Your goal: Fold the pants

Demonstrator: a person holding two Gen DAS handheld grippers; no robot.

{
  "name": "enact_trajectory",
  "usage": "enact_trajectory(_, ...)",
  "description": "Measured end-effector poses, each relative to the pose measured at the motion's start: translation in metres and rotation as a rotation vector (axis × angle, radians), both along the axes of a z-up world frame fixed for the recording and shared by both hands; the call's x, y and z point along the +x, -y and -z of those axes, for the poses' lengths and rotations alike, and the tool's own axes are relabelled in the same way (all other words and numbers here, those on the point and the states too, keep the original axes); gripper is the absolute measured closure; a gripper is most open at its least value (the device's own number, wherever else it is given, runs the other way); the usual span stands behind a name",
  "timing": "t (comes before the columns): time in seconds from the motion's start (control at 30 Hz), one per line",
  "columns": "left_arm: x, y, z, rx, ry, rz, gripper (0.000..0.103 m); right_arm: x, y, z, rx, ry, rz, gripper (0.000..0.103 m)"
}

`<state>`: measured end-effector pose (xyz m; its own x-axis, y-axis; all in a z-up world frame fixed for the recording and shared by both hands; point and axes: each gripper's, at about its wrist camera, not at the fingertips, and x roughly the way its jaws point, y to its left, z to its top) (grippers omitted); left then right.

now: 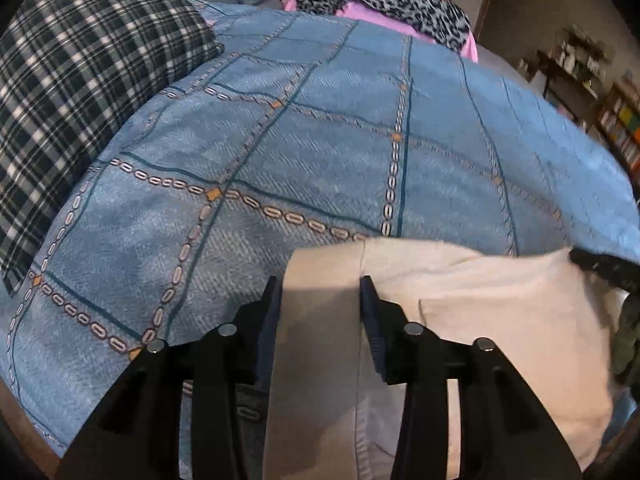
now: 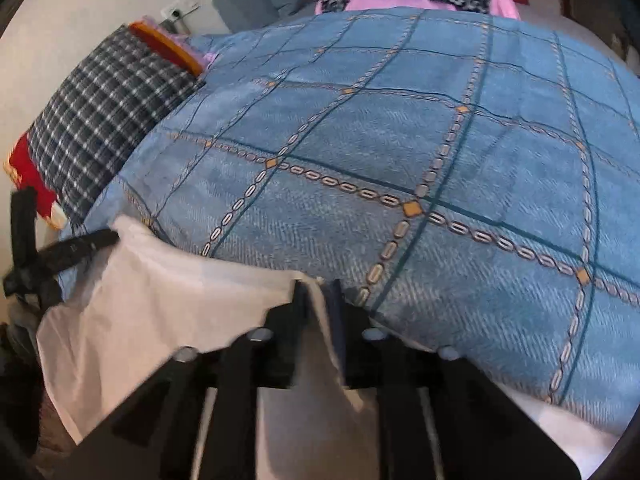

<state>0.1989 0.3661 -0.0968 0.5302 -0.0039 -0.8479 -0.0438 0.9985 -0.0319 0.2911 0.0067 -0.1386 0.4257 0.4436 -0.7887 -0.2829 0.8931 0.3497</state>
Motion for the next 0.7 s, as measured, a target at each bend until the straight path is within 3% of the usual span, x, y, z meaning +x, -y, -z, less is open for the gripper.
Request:
enact_trajectory(0.03,-0.001,-0.001,-0.001,0.006,0.005,-0.001,0.056,-0.002,0.005,-0.004,0.009,0.014,0.013,0.05)
enact_trajectory(0.07,-0.003,-0.002,-0.005,0.016,0.013,-0.008,0.048,-0.008,0.011,-0.01,0.019,0.04,0.023,0.043)
enact_trajectory(0.2,-0.018,-0.007,-0.022,0.032,0.027,-0.018,0.033,-0.032,0.034,-0.029,0.023,0.074,0.05,0.043)
enact_trajectory(0.37,-0.052,0.005,-0.049,0.081,0.068,-0.02,0.029,-0.073,0.043,-0.041,0.016,0.077,0.043,0.043)
enact_trajectory(0.47,-0.073,0.018,-0.061,0.176,0.101,-0.016,0.021,-0.095,0.04,-0.047,0.002,0.091,0.029,0.042)
enact_trajectory(0.53,-0.083,0.025,-0.067,0.173,0.102,-0.013,0.021,-0.108,0.036,-0.049,0.035,0.085,0.017,0.042)
enact_trajectory(0.7,-0.118,0.06,-0.072,0.083,0.112,0.074,0.021,-0.139,-0.002,-0.039,0.046,0.044,-0.095,0.042)
